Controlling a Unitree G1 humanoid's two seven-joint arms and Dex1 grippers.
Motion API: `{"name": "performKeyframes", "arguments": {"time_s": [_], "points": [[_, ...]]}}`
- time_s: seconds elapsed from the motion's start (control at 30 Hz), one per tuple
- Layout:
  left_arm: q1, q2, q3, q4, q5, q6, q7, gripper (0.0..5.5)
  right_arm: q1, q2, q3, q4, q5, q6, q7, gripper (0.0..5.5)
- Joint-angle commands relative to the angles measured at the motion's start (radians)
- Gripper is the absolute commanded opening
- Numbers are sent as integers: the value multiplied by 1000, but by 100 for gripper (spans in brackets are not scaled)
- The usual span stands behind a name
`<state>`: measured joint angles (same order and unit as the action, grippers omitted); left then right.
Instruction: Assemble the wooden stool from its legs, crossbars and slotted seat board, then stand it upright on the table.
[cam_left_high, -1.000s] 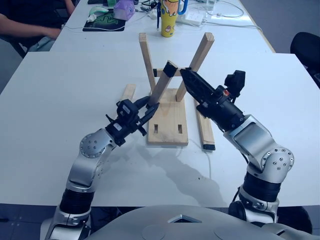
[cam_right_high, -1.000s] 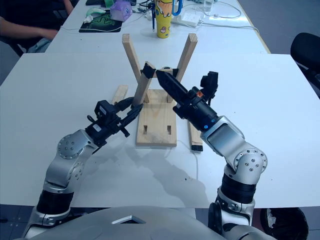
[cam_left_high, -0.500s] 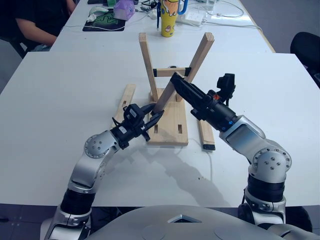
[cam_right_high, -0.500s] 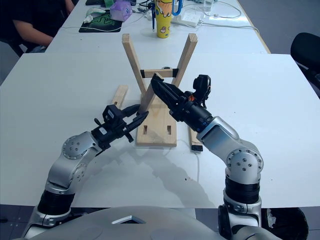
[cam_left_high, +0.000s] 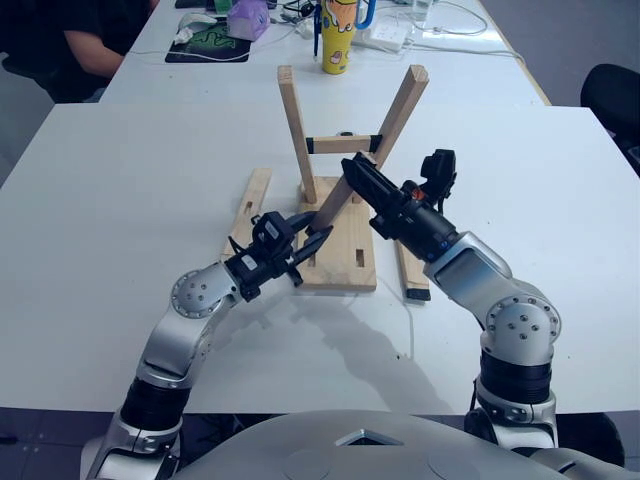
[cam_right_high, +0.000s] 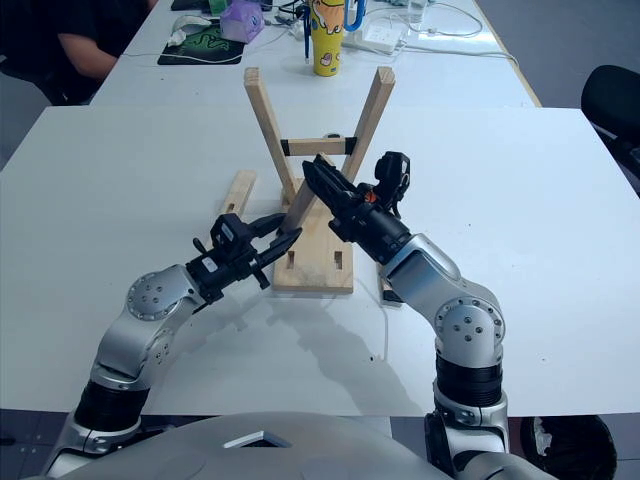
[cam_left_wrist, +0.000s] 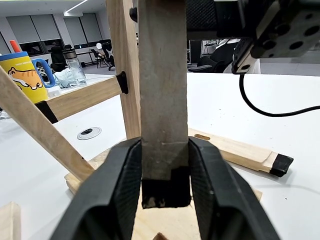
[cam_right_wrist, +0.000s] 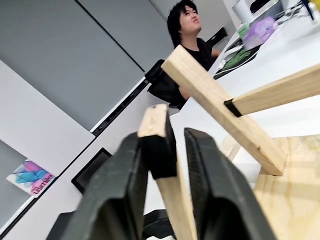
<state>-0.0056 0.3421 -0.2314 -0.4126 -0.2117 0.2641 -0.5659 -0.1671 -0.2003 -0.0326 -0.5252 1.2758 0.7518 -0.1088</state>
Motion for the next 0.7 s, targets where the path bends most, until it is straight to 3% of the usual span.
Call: {"name": "performKeyframes", "arguments": {"time_s": [0.03, 0.23, 0.27, 0.5, 0.7], "points": [[0, 7, 3, -13, 14, 3, 9, 132, 2, -2, -7, 3, -23, -3, -20, 51], [5, -8, 6, -7, 27, -21, 24, 132, 9, 5, 3, 9, -30, 7, -37, 46], [5, -16, 9, -6, 25, -30, 27, 168, 10, 9, 7, 9, -30, 7, -41, 46], [11, -87, 122, -58, -155, -49, 33, 267, 37, -37, -13, 35, -225, -33, -55, 46], [31, -85, 224, -53, -217, -64, 57, 345, 89, -94, -140, -16, -481, -173, -77, 46]]}}
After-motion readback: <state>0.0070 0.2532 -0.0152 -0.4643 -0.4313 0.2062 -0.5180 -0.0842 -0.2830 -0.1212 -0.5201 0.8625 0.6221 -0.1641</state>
